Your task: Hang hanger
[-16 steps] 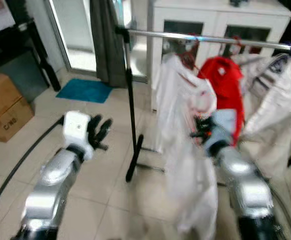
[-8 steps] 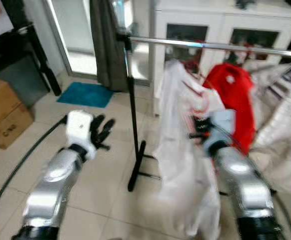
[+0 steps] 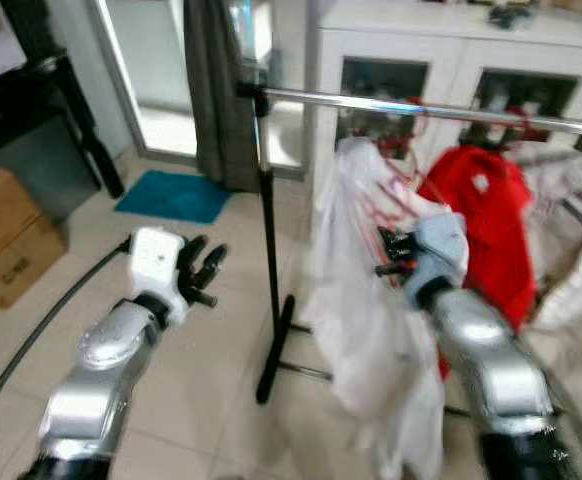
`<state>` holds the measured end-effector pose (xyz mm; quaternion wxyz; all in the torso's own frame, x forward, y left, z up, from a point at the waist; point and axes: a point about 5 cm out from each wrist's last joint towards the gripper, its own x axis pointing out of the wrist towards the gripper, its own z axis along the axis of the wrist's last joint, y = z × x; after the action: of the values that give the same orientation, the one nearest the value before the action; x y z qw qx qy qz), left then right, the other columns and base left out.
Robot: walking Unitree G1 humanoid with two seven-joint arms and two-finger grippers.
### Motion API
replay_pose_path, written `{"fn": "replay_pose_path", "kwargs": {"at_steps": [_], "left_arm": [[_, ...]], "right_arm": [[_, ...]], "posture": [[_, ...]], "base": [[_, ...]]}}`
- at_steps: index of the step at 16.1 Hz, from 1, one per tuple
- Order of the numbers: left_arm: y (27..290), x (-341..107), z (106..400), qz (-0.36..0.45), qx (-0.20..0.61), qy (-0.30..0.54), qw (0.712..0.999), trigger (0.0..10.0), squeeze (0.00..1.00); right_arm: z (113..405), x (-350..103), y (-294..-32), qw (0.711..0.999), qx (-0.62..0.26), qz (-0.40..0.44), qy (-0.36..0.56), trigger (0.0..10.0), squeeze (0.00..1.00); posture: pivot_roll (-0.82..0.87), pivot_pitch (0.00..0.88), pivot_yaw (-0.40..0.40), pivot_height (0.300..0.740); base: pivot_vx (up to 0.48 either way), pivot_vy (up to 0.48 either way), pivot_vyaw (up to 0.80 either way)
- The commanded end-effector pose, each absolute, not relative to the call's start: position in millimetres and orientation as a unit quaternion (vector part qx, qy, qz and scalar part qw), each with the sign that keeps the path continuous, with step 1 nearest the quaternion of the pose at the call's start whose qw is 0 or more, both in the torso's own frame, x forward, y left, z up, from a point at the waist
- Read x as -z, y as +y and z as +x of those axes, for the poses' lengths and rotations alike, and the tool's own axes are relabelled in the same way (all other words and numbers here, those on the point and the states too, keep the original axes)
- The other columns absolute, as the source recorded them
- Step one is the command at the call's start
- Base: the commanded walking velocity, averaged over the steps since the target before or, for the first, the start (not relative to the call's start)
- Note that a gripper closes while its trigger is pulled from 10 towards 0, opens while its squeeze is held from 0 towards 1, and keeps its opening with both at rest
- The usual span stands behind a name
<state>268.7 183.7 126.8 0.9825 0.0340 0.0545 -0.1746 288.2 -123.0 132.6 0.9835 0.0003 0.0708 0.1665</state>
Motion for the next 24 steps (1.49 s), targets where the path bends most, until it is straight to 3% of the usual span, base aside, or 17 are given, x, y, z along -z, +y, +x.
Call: {"fn": "replay_pose_path", "kwargs": {"at_steps": [1, 14, 19, 24], "left_arm": [[176.8, -132.1, 270.4, 0.039, 0.19, 0.047, 0.98, 10.0, 0.0], [172.9, -138.9, 272.4, 0.06, 0.242, 0.047, 0.967, 10.0, 0.0], [159.6, -145.8, 265.4, 0.041, 0.323, 0.032, 0.945, 10.0, 0.0], [166.6, -153.9, 265.2, 0.047, 0.35, 0.026, 0.935, 10.0, 0.0]], "right_arm": [[292.8, -150.0, -126.9, 0.986, -0.162, -0.008, 0.045, 10.0, 0.0], [315.5, -171.0, -107.4, 0.987, -0.156, 0.005, 0.032, 10.0, 0.0], [332.3, -181.2, -103.3, 0.99, -0.141, 0.007, 0.018, 10.0, 0.0], [357.1, -181.5, -102.1, 0.992, -0.116, 0.023, 0.043, 10.0, 0.0]], "posture": [[0.0, 0.0, 0.021, 0.74], [0.02, 0.0, 0.032, 0.74], [0.01, 0.0, 0.062, 0.74], [0.01, 0.0, 0.057, 0.74]], "base": [[0.36, 0.0, 0.0], [0.35, 0.0, 0.0], [0.0, 0.0, 0.0], [0.0, 0.0, 0.0]]}}
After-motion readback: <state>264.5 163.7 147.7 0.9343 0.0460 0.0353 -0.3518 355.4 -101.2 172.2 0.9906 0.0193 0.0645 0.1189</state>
